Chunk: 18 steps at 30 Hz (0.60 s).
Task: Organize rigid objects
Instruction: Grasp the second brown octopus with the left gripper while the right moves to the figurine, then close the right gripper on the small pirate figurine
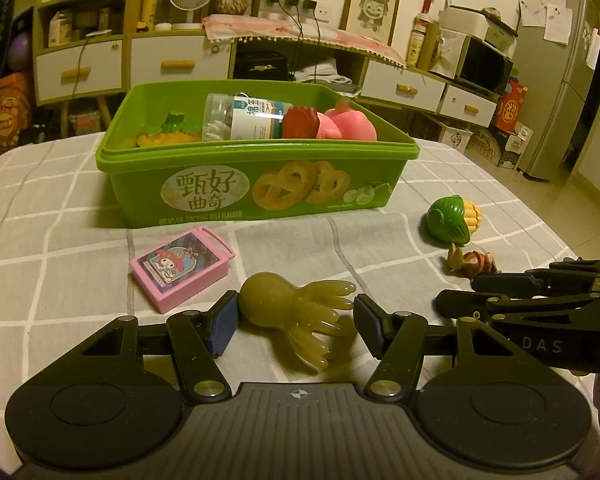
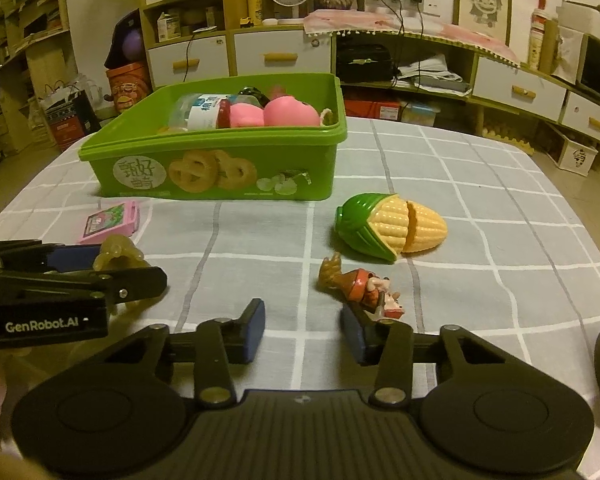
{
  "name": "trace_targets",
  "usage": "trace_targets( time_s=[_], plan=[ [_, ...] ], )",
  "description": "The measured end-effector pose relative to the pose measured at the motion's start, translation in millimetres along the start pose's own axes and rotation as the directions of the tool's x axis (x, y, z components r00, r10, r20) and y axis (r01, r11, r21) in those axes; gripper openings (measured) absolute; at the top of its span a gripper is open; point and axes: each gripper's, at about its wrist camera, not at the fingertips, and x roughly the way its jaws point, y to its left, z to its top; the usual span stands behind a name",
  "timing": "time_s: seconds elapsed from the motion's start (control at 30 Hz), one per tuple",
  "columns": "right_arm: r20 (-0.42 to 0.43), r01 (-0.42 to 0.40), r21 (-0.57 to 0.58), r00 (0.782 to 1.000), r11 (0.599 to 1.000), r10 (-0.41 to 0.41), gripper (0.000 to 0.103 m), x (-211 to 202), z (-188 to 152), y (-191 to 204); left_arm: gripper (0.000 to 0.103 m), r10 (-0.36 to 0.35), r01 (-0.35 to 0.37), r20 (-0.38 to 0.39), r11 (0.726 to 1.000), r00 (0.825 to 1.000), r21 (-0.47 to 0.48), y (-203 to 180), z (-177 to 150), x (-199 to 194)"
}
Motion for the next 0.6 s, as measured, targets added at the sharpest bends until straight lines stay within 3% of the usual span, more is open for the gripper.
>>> trace_targets(
  time_s=[0.2, 0.27, 0.6],
  plan=[
    [-0.002, -0.013, -0.01, 1.0, 1.0, 0.013, 0.016, -0.9, 0.4, 2.6, 0.066, 0.001, -0.001, 0.0, 1.0, 1.0, 0.0, -0.2, 0.1, -0.5],
    [-0.004, -0.02, -0.011, 1.0, 1.0, 0.02, 0.009, -1.2, 0.9, 3.1, 0.066, 0.001, -0.001, 0.0, 1.0, 1.0, -0.001, -0.2, 0.1, -0.7],
    [-0.018, -0.1, 0.032, 0.995, 0.994, 0.1, 0.002, -3.9, 3.2, 2.5, 0.066, 0.001, -0.001, 0.0, 1.0, 1.0, -0.002, -0.3, 0.6, -1.3]
  ],
)
